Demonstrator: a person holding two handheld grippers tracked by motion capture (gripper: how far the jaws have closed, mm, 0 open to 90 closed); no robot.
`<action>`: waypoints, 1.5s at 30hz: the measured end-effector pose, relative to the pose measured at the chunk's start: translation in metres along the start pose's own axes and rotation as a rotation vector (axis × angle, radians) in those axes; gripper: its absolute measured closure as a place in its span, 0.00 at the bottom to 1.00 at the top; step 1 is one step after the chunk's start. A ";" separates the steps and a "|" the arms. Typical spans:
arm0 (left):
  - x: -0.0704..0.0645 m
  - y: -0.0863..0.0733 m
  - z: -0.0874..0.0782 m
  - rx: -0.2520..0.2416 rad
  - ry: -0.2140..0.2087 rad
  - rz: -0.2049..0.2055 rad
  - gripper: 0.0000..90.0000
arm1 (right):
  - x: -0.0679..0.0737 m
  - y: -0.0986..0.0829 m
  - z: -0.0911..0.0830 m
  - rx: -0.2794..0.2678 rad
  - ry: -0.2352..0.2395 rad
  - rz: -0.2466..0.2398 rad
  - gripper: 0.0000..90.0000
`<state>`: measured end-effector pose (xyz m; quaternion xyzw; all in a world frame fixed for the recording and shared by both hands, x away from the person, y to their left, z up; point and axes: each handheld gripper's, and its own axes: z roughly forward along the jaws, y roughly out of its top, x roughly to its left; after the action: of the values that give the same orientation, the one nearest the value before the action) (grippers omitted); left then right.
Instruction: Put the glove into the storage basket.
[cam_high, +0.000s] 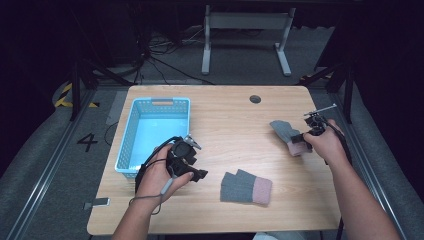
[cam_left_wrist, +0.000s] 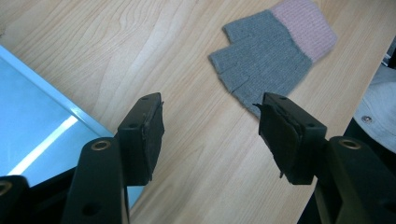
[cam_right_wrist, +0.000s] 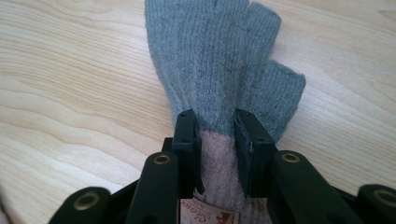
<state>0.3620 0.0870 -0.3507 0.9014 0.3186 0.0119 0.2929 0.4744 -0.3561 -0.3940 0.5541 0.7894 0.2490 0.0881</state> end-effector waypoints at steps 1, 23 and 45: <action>0.000 0.000 0.000 0.001 -0.001 0.001 0.46 | 0.001 0.000 -0.003 -0.006 0.001 -0.001 0.81; 0.000 0.002 0.000 0.000 0.003 0.004 0.46 | 0.047 -0.004 -0.051 -0.010 0.111 -0.164 0.80; 0.000 -0.002 -0.002 0.000 0.011 -0.009 0.46 | 0.106 -0.020 -0.055 0.002 0.263 -0.381 0.79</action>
<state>0.3603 0.0899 -0.3499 0.8999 0.3244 0.0156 0.2910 0.3960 -0.2795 -0.3421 0.3581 0.8847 0.2970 0.0294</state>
